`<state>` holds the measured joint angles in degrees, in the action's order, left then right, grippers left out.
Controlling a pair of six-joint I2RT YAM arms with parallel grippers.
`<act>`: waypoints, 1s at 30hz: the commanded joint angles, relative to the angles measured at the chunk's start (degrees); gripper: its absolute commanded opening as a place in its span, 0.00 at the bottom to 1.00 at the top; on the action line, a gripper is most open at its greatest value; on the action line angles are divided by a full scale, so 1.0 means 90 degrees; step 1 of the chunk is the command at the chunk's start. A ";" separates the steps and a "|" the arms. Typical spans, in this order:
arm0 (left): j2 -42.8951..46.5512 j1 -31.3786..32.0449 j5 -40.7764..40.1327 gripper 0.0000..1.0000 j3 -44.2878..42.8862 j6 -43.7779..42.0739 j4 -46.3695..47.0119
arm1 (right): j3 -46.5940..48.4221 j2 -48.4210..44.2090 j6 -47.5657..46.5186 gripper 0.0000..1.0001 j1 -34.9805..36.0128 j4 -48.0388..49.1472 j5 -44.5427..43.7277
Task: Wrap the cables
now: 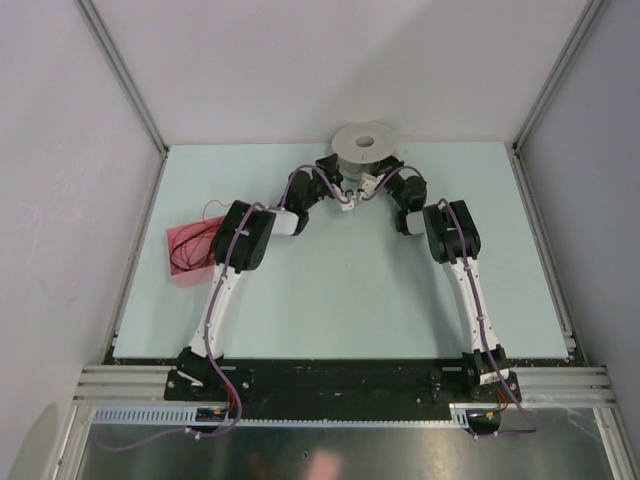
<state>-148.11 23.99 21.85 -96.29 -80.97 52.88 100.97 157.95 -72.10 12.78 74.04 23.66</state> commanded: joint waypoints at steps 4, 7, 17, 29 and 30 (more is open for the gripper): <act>0.0981 -0.0096 0.0387 0.57 0.0908 0.0131 0.0711 | -0.0036 0.0341 -0.0385 0.00 -0.0059 0.0527 -0.0197; 0.1333 -0.0148 0.0515 0.62 0.1390 0.0166 0.0743 | -0.0325 0.0224 -0.0407 0.01 -0.0123 0.0667 -0.0146; 0.2024 -0.0190 0.0778 0.68 0.2100 0.0229 0.0773 | -0.1522 -0.0344 -0.0411 0.15 -0.0256 0.1193 -0.0001; 0.2359 -0.0174 0.0931 0.68 0.2521 0.0194 0.0772 | -0.2544 -0.0784 -0.0379 0.15 -0.0310 0.1646 0.0037; 0.2381 -0.0174 0.0932 0.68 0.2538 0.0210 0.0773 | -0.2633 -0.0842 -0.0364 0.15 -0.0308 0.1661 0.0062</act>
<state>-131.24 22.44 27.92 -74.22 -79.53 54.83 81.78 149.38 -75.07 10.26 76.20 23.24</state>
